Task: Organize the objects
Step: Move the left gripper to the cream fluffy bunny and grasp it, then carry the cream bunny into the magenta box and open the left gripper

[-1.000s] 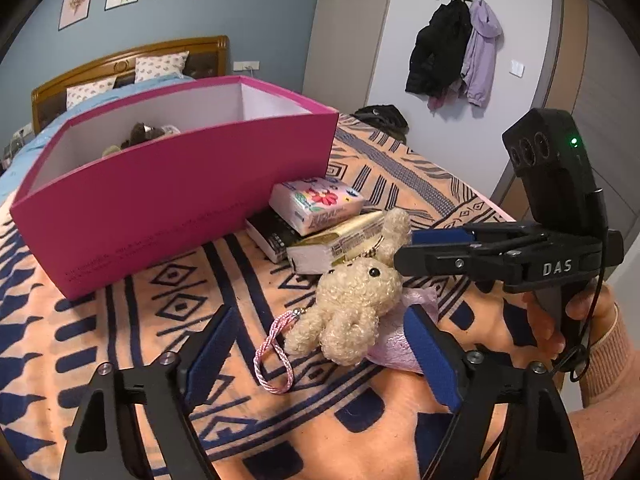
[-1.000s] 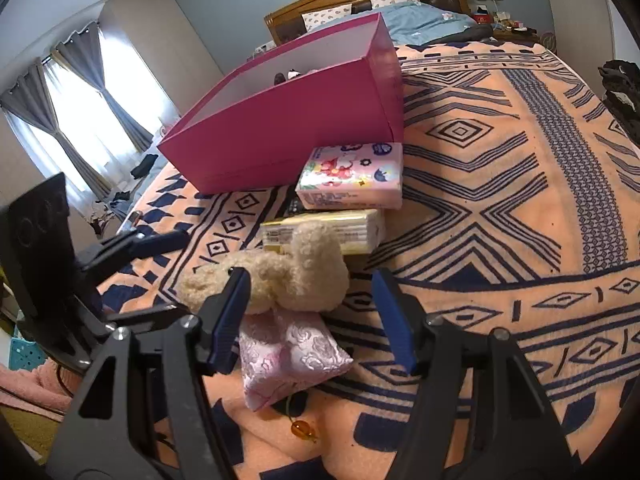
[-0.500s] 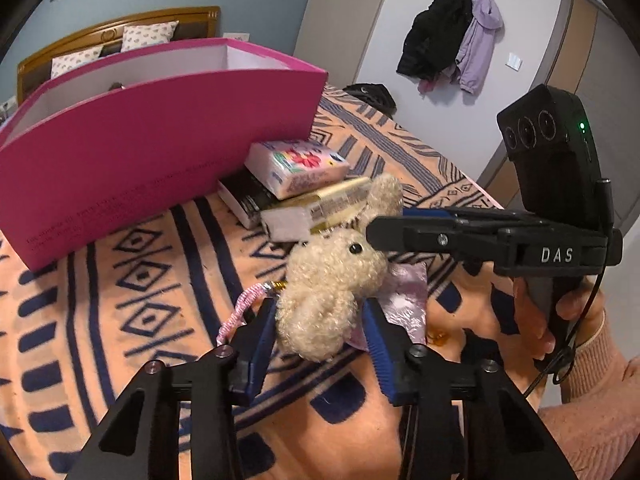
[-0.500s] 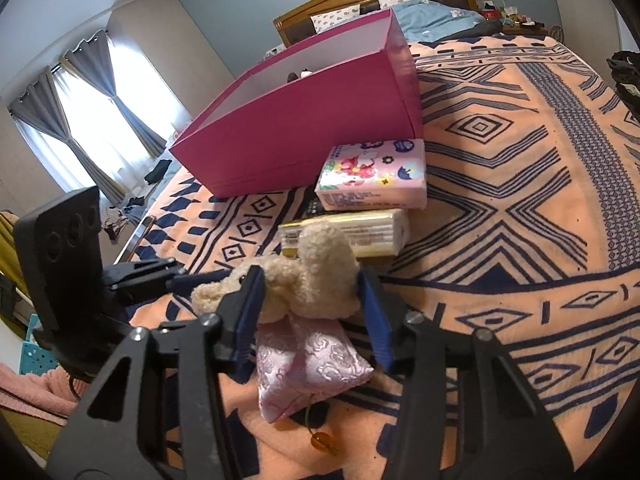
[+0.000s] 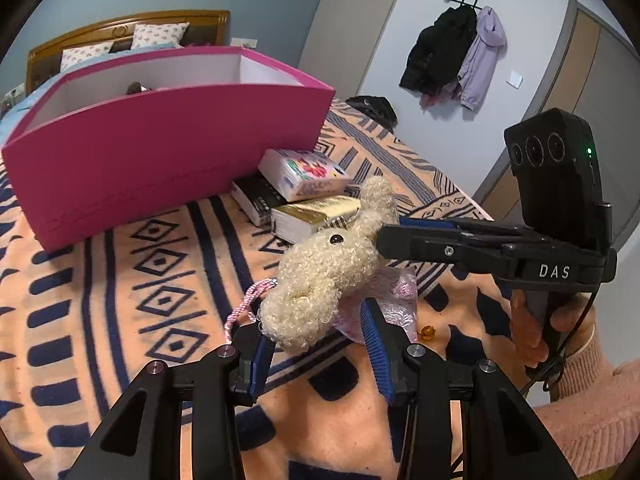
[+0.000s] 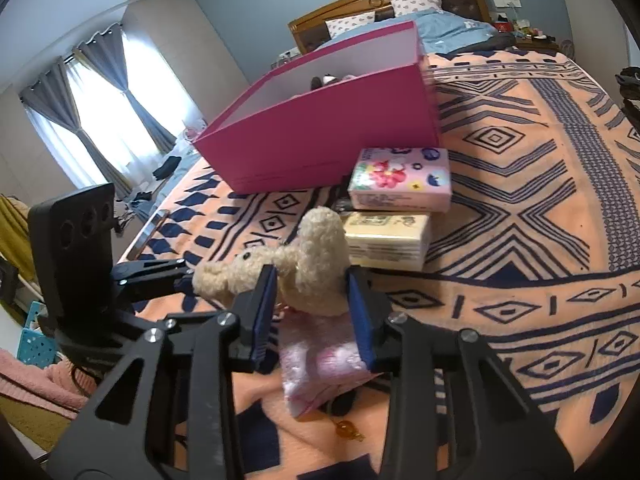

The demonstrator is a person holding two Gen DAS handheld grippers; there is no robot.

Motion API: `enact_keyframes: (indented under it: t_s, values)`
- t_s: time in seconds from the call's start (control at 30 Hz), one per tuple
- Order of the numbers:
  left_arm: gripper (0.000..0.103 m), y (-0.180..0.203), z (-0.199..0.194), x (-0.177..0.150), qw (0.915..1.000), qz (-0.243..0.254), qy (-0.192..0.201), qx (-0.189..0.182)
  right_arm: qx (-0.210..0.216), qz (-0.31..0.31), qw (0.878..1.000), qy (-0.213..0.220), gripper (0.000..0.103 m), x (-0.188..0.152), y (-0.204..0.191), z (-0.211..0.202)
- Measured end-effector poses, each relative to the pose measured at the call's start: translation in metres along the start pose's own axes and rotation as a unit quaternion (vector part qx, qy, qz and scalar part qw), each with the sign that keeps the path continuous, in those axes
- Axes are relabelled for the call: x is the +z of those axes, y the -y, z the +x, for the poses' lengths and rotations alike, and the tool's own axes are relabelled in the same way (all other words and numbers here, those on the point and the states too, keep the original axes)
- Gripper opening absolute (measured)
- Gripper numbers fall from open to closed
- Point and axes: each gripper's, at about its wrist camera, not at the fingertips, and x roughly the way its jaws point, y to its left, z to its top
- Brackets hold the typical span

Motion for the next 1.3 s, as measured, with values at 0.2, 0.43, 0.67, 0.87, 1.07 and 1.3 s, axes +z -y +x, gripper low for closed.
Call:
enact_keyframes:
  t_s: [0.2, 0.43, 0.67, 0.87, 1.07, 1.3]
  values:
    - [0.042, -0.010, -0.008, -0.001, 0.9998, -0.009, 0.009, 0.012, 0.012, -0.015, 1.000, -0.001, 0.027, 0.001, -0.010, 0.000]
    - [0.042, -0.020, 0.001, 0.000, 0.9995, -0.029, -0.003, 0.010, 0.002, -0.020, 1.000, -0.006, 0.040, 0.002, -0.010, 0.012]
    - [0.042, -0.026, 0.005, 0.002, 0.9992, -0.035, -0.014, 0.011, 0.003, -0.038, 0.999, -0.015, 0.044, 0.006, -0.012, 0.029]
    - [0.042, -0.014, -0.010, 0.011, 0.9999, -0.010, 0.008, 0.004, 0.012, -0.054, 0.998, 0.000, 0.041, 0.012, -0.023, 0.020]
    - [0.042, -0.009, -0.032, 0.045, 0.9994, 0.012, 0.033, -0.008, 0.020, -0.079, 0.996, 0.030, 0.040, 0.031, -0.036, -0.002]
    - [0.042, 0.001, -0.050, 0.090, 0.9955, 0.062, 0.068, 0.020, 0.028, -0.093, 0.993, 0.072, 0.039, 0.070, -0.040, -0.017]
